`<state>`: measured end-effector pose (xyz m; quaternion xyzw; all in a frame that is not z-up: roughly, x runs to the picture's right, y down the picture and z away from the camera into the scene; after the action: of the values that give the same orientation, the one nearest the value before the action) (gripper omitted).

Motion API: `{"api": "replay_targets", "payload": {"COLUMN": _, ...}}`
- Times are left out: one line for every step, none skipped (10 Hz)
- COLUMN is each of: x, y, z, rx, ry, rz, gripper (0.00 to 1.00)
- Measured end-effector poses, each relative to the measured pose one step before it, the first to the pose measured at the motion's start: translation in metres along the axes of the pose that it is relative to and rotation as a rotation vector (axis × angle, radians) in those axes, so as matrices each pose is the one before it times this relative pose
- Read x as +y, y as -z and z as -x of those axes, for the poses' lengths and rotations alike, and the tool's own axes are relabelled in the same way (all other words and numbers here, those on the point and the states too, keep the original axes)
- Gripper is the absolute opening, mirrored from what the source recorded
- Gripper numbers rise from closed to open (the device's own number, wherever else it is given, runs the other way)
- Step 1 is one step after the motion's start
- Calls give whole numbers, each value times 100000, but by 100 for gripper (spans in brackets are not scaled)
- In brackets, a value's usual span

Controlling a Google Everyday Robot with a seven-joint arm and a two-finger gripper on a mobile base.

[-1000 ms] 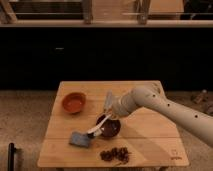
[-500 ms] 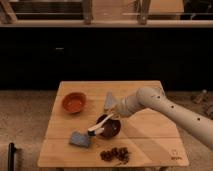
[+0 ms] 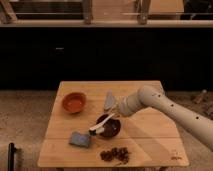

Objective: Place brush in purple bowl

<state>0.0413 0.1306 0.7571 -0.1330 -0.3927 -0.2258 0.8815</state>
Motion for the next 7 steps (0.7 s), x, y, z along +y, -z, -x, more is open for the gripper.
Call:
{"api": "replay_targets", "payload": {"x": 108, "y": -111, "z": -117, "rx": -600, "ry": -561, "rz": 418, "gripper": 20}}
{"api": "replay_targets", "payload": {"x": 234, "y": -210, "z": -122, "rx": -467, "ry": -526, "rz": 604, "gripper": 30}}
{"api": "replay_targets", "payload": {"x": 319, "y": -59, "z": -172, "rx": -18, "ry": -865, "rz": 152, "gripper": 42}}
{"api": "replay_targets", "payload": {"x": 193, "y": 45, "z": -104, "rx": 144, "ry": -628, "rz": -229, "gripper": 50}}
{"api": "replay_targets", "payload": {"x": 287, "y": 36, "z": -145, "rx": 218, "ry": -645, "rz": -274, "gripper": 60}}
{"api": "replay_targets", "payload": {"x": 230, "y": 107, "z": -131, "rx": 377, "ry": -501, "rz": -621, "gripper": 72}}
{"api": "replay_targets", "payload": {"x": 127, "y": 52, "z": -69, "rx": 185, "ry": -225, "rz": -383, "gripper": 78}}
